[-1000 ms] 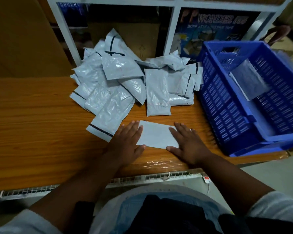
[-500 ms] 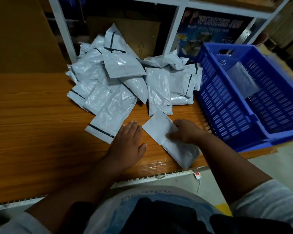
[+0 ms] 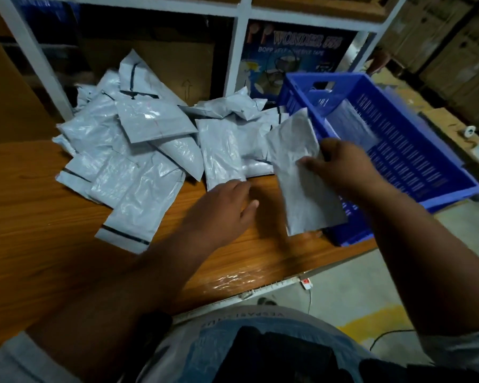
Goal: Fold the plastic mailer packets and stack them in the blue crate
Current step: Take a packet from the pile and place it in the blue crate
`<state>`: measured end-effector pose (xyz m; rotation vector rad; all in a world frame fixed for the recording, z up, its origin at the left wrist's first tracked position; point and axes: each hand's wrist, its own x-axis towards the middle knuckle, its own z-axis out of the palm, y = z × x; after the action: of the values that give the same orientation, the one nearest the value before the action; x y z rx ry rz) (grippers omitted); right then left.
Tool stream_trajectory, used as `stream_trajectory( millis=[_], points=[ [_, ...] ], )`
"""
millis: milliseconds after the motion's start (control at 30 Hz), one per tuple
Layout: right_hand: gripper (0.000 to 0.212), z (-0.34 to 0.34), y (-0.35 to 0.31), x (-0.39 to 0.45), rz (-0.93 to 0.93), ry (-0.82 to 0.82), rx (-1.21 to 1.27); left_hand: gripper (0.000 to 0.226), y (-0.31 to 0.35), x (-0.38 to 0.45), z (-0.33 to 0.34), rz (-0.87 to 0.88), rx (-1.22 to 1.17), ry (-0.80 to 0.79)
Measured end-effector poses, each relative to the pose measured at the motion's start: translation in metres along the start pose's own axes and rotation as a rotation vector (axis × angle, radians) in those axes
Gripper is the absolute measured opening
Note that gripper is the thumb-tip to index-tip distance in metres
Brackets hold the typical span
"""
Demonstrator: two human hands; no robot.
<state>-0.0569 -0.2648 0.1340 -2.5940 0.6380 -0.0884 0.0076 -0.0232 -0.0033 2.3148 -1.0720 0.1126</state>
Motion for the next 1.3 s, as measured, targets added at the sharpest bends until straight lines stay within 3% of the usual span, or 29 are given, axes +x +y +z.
stream_trajectory(
  millis=[267,533,667,733,800,1000,1133,1233,1300],
  points=[
    [0.026,-0.101,0.085,0.059,-0.016,0.122,-0.051,0.033,0.108,0.128,0.016,0.086,-0.006,0.033],
    [0.023,-0.143,0.179,0.158,-0.032,0.117,-0.184,0.048,0.153,0.251,0.059,0.106,0.198,0.003],
    [0.02,-0.133,0.197,0.221,-0.134,0.071,-0.38,0.072,0.149,0.269,0.081,0.005,0.421,-0.175],
    [0.021,-0.118,0.199,0.248,-0.19,0.027,-0.476,0.081,0.142,0.268,0.089,-0.042,0.298,-0.176],
    [0.024,-0.101,0.197,0.271,-0.224,-0.048,-0.539,0.076,0.135,0.266,0.096,-0.052,0.209,-0.124],
    [0.032,-0.058,0.204,0.315,-0.219,-0.152,-0.668,0.061,0.129,0.258,0.103,0.005,0.244,-0.062],
    [0.032,-0.053,0.219,0.322,-0.222,-0.044,-0.741,0.063,0.135,0.261,0.102,-0.003,0.271,-0.077],
    [0.036,-0.045,0.221,0.321,-0.402,0.086,-0.831,0.061,0.133,0.261,0.104,0.019,0.266,-0.056],
    [0.045,-0.036,0.22,0.317,-0.597,0.061,-1.021,0.059,0.13,0.26,0.105,0.024,0.273,-0.046]
  ],
)
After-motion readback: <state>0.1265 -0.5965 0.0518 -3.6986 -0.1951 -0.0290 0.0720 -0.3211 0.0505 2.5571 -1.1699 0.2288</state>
